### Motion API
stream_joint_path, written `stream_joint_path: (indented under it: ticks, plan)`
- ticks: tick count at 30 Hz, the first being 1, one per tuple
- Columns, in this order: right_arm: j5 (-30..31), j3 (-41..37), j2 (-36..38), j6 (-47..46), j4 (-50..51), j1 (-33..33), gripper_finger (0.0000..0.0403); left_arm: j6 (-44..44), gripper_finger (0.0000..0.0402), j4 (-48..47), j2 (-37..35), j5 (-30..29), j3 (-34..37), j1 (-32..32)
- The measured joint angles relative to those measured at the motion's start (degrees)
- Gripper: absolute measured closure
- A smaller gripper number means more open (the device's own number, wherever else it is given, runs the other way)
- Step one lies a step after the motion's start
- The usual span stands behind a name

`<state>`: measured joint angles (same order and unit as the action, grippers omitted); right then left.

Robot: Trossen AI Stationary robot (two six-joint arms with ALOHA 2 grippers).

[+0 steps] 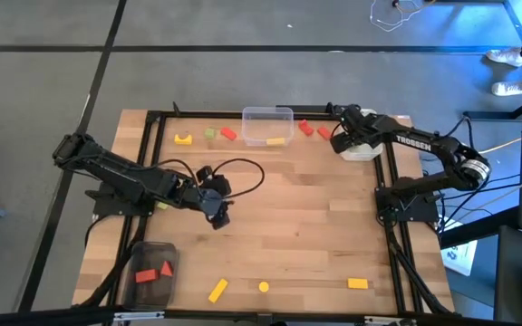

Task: Sort & place blocks by color
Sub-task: Put the yellow rectangular block into the transparent bin

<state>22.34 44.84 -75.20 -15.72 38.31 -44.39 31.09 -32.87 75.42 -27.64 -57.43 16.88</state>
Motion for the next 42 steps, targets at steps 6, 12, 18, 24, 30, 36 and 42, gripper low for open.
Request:
stream_joint_path:
  ticks: [6, 12, 18, 24, 30, 36, 42]
  plan:
    - [-0.45, 2.85, 4.86, 2.64, 0.05, 8.24, 0.0177, 9.83, 0.0228, -7.95, 0.00, 10.83, 0.00, 0.64]
    - [-6.19, 4.28, 9.64, 2.75, -1.56, 18.29, 0.0177, 22.52, 0.0227, -9.80, 0.00, 20.64, 0.00, 5.46]
    - [-11.97, 4.28, 12.72, 6.97, -5.80, 29.40, 0.0177, 35.06, 0.0227, -7.90, 2.14, 22.50, -0.04, 13.75]
    - [-14.68, 4.30, 13.56, 7.45, -10.86, 39.42, 0.0176, 38.40, 0.0227, 0.96, 8.02, 22.32, -0.07, 20.72]
    - [-14.63, 4.30, 13.49, 7.01, -13.51, 45.79, 0.0176, 42.12, 0.0227, 11.00, 15.48, 22.22, -0.07, 23.53]
    - [-14.56, 4.30, 13.49, 6.90, -15.12, 49.41, 0.0176, 43.83, 0.0227, 14.61, 22.82, 22.40, -2.38, 24.76]
    - [-14.46, 4.30, 13.49, 5.76, -16.32, 51.11, 0.0176, 43.82, 0.0227, 14.46, 28.90, 22.43, -7.37, 25.43]
